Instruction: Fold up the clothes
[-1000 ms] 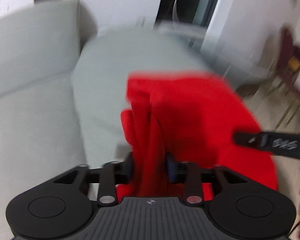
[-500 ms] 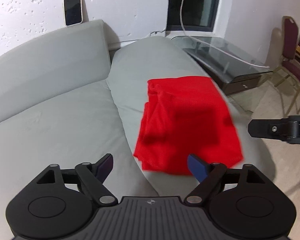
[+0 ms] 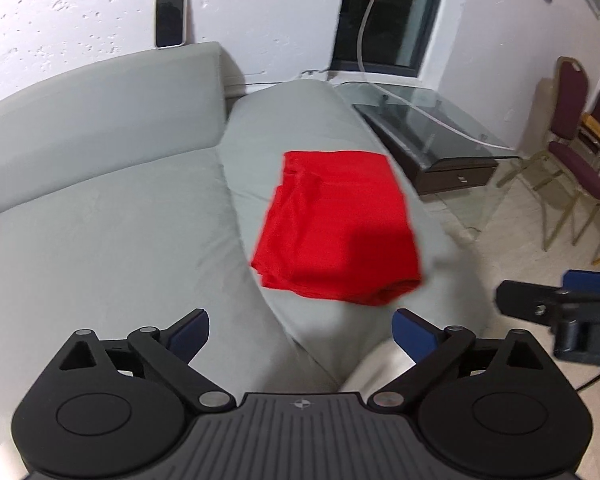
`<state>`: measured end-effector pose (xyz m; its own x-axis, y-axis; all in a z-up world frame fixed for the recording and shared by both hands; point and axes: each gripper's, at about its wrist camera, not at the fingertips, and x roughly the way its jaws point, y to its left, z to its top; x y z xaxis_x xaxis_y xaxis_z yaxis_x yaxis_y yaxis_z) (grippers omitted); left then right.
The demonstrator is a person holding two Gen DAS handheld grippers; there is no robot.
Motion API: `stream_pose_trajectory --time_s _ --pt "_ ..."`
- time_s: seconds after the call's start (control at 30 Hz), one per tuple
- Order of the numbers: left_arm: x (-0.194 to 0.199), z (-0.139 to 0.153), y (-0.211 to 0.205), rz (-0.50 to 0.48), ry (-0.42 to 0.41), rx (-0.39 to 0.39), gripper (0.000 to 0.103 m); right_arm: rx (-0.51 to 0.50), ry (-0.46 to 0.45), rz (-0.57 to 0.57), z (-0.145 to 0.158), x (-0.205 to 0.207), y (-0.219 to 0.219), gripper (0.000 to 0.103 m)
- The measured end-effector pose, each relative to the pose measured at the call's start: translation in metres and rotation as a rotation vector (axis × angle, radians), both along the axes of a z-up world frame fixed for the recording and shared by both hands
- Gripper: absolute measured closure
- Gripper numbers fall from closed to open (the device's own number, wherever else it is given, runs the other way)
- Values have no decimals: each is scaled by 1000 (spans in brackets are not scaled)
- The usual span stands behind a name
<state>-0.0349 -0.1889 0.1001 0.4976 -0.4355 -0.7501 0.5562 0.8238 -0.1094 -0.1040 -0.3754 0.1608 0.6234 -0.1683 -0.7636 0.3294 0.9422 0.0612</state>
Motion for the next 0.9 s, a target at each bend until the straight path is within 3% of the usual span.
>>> stream_pose_trajectory --time_s 0.3,0.9 --pt "-22 5 -8 -19 -36 -3 2 -47 -14 -15 13 -31 1 14" --pt "-19 -5 -16 -9 -21 24 3 -43 23 -10 -2 -23 -6 14"
